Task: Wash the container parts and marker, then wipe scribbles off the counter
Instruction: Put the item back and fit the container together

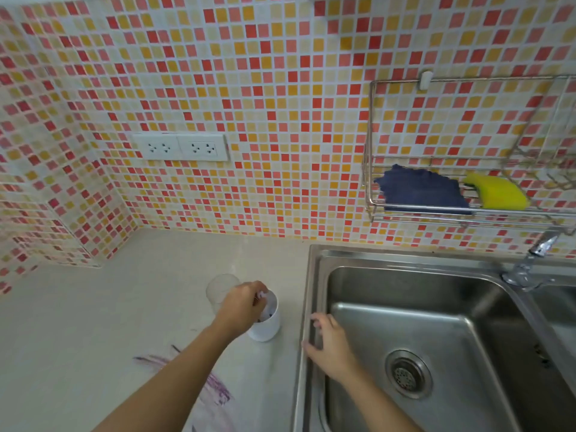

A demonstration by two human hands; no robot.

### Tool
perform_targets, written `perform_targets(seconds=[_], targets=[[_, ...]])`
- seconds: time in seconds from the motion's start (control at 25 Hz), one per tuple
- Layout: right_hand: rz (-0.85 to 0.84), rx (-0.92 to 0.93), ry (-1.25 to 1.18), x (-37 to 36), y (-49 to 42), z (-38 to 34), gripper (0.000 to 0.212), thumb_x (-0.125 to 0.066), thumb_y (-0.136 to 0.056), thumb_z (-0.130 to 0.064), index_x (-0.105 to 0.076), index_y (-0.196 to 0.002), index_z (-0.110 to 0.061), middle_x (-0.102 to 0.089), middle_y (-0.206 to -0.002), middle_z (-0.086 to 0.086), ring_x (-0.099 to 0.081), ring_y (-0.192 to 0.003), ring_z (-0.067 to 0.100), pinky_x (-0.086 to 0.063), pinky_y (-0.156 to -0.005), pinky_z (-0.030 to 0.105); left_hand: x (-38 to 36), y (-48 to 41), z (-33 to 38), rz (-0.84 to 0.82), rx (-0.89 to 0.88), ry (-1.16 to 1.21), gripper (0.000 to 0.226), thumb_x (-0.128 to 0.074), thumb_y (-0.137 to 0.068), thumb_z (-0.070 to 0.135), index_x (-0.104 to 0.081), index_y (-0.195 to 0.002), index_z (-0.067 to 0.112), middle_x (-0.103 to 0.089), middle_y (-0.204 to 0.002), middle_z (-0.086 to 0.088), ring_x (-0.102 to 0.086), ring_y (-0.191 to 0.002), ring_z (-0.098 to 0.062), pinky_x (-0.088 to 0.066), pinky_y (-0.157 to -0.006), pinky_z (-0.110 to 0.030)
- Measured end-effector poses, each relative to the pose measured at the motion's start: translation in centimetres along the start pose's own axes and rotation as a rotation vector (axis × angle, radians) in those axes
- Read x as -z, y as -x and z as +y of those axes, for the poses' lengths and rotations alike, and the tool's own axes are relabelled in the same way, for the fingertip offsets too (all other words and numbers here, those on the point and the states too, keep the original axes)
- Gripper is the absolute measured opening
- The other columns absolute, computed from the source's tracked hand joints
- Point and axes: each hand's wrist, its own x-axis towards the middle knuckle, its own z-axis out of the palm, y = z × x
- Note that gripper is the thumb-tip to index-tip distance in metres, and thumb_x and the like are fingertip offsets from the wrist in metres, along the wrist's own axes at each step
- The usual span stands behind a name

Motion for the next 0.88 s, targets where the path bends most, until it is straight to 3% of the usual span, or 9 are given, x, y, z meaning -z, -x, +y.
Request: perform_targets(seconds=[0.24, 0.4, 0.6, 0.88], targets=[[-0.111, 0.035, 0.036, -1.9, -3.0, -2.8, 0.083, -0.075, -0.07, -0.042, -0.035, -0.138, -0.015, -0.041, -0.135, 0.0, -0.04, -0.125, 0.015, -0.033, -0.106, 0.026, -0.8, 0.1, -0.9, -0.009, -0.064, 0.001, 0.027, -0.053, -0.087, 0.007, -0.065, -0.111, 0.008, -0.068, -0.102, -0.014, -0.061, -0.094, -0.028, -0.043, -0.079, -0.028], [-0.184, 0.046, 0.017, -3.0, -4.3, -3.6, 0.096, -0.079, -0.06, -0.048, -0.032, -0.14, -0.021, -0.043, -0.137, -0.004, -0.041, -0.126, 0.014, -0.035, -0.104, 0.028, -0.5, 0.2, -1.1, 0.009, -0.071, 0.016, 0.029, -0.053, -0.089, 0.008, -0.063, -0.116, 0.008, -0.067, -0.108, -0.013, -0.061, -0.097, -0.026, -0.04, -0.08, -0.021], [-0.198, 0.029, -0.118, -3.8, -4.6, -4.0, 0.08, -0.079, -0.059, -0.05, -0.042, -0.128, -0.032, -0.059, -0.121, -0.01, -0.056, -0.109, 0.01, -0.047, -0.093, 0.029, -0.2, 0.3, -1.2, 0.019, -0.064, 0.034, 0.029, -0.053, -0.09, 0.01, -0.062, -0.118, 0.008, -0.066, -0.112, -0.011, -0.061, -0.098, -0.025, -0.039, -0.08, -0.018], [-0.214, 0.047, -0.145, -4.3, -4.8, -3.5, 0.077, -0.076, -0.064, -0.048, -0.042, -0.13, -0.029, -0.06, -0.124, -0.007, -0.057, -0.11, 0.012, -0.048, -0.094, 0.033, -0.2, 0.3, -1.5, 0.029, -0.056, 0.009, 0.03, -0.052, -0.092, 0.011, -0.06, -0.121, 0.008, -0.064, -0.116, -0.011, -0.061, -0.1, -0.026, -0.042, -0.085, -0.024]])
